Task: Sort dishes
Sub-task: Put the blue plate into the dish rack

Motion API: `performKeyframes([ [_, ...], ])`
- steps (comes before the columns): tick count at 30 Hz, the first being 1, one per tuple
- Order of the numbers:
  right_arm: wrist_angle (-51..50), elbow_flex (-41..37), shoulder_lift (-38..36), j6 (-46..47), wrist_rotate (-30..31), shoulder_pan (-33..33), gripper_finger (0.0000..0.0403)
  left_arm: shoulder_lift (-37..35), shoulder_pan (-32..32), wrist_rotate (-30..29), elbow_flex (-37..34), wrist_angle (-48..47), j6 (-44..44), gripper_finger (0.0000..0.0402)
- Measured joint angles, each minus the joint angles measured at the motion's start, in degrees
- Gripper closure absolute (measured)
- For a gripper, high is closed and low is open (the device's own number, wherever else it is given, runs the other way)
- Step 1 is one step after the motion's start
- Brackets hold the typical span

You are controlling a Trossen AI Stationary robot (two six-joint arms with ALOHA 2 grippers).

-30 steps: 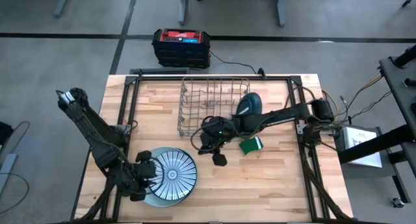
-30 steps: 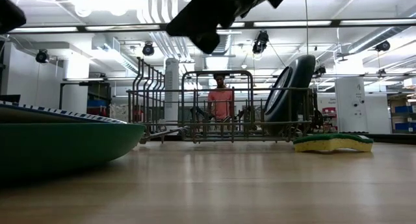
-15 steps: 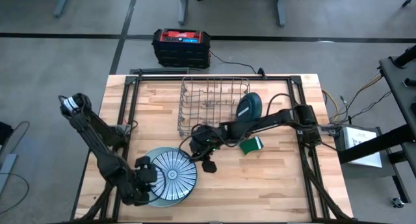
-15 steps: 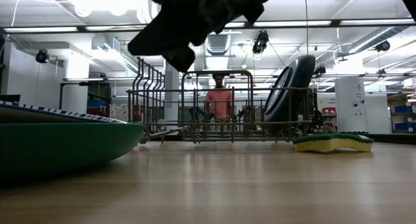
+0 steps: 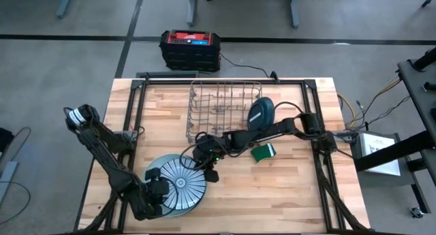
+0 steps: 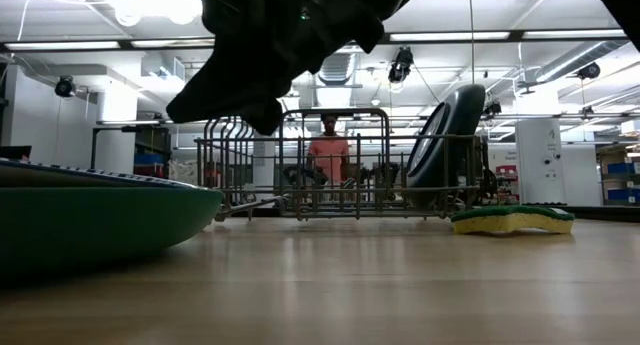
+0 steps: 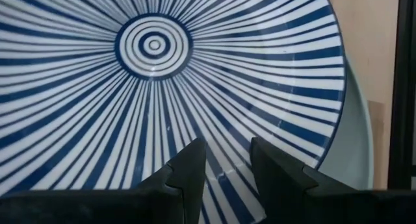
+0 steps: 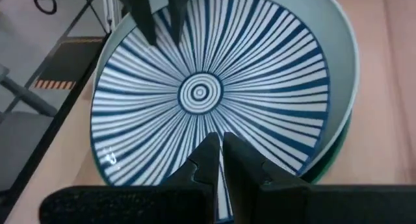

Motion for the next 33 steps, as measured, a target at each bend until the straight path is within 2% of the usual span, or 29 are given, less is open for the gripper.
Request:
performKeyframes([
  [7, -1.2, 0.1, 0.2, -0.1, 5.3, 0.0, 0.0386, 0.9, -0.1, -1.2, 0.0, 0.2, 0.0, 0.0286],
  [12, -2.5, 0.1, 0.2, 0.0, 8.3, 0.0, 0.0355, 1.0, -0.1, -2.2, -0.2, 0.1, 0.0, 0.0286],
  [22, -2.8, 0.1, 0.2, -0.3, 8.7, 0.3, 0.0275, 1.0, -0.4, -2.0, -0.2, 0.1, -0.9, 0.0286],
  [33, -6.0, 0.1, 0.2, 4.7, 8.6, 3.0, 0.0252, 1.0, -3.2, -0.9, -0.2, 0.0, -4.6, 0.0286],
])
